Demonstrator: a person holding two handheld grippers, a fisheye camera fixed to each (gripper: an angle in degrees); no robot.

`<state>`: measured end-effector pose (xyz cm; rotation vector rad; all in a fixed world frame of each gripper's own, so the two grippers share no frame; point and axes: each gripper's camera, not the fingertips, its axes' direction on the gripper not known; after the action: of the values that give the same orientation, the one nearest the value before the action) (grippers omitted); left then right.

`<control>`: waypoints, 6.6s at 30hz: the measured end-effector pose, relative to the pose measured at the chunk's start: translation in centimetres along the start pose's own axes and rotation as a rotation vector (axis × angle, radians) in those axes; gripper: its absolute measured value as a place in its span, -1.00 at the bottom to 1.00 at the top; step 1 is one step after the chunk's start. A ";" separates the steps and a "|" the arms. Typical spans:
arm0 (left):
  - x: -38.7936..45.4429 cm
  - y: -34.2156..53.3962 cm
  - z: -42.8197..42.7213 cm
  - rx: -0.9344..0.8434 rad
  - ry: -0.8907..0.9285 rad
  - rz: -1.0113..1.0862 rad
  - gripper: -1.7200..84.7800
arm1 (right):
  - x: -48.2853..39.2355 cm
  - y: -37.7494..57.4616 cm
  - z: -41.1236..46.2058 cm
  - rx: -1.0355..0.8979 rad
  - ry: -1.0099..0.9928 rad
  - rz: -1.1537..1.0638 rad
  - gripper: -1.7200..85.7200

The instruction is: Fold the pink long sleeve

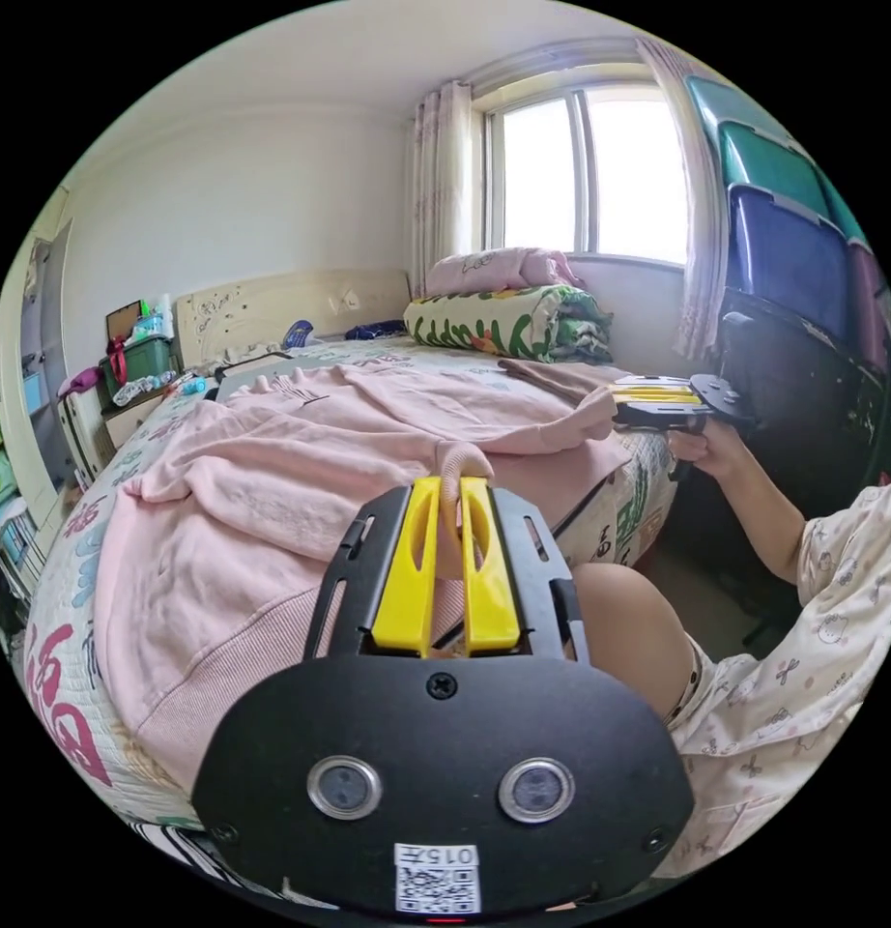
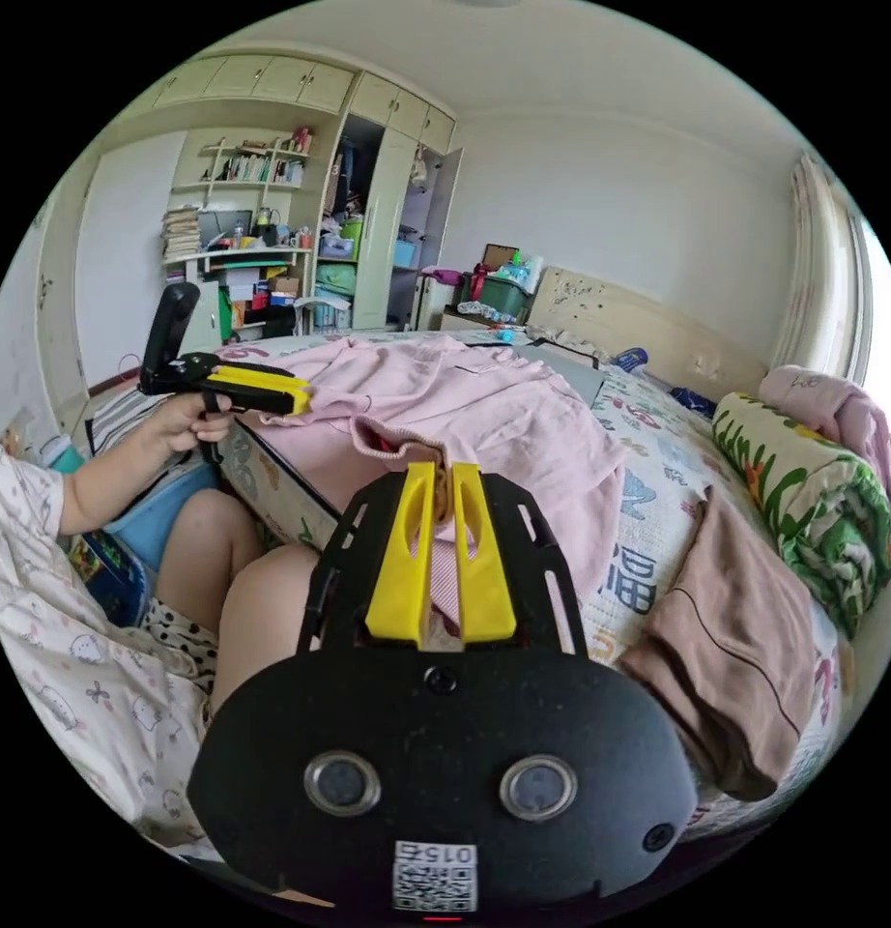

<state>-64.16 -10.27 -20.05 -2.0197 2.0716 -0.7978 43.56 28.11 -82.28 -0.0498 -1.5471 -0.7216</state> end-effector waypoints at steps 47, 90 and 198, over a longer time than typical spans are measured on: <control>-15.3 10.6 -15.6 0.352 -0.503 -0.318 -0.70 | 44.4 -31.3 -9.3 0.058 0.085 0.380 -0.71; -2.9 27.7 -7.0 -0.033 -0.376 -0.422 -0.86 | 28.4 2.4 -3.1 -0.275 -0.078 0.249 -0.95; -15.2 -27.6 21.5 -0.105 0.336 0.347 -0.92 | 17.5 -31.8 -34.9 0.964 0.180 0.184 -0.97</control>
<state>-28.58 -0.34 -29.58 -1.5829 2.5991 -1.0321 57.76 -20.24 -81.54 0.5660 -1.5489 0.2072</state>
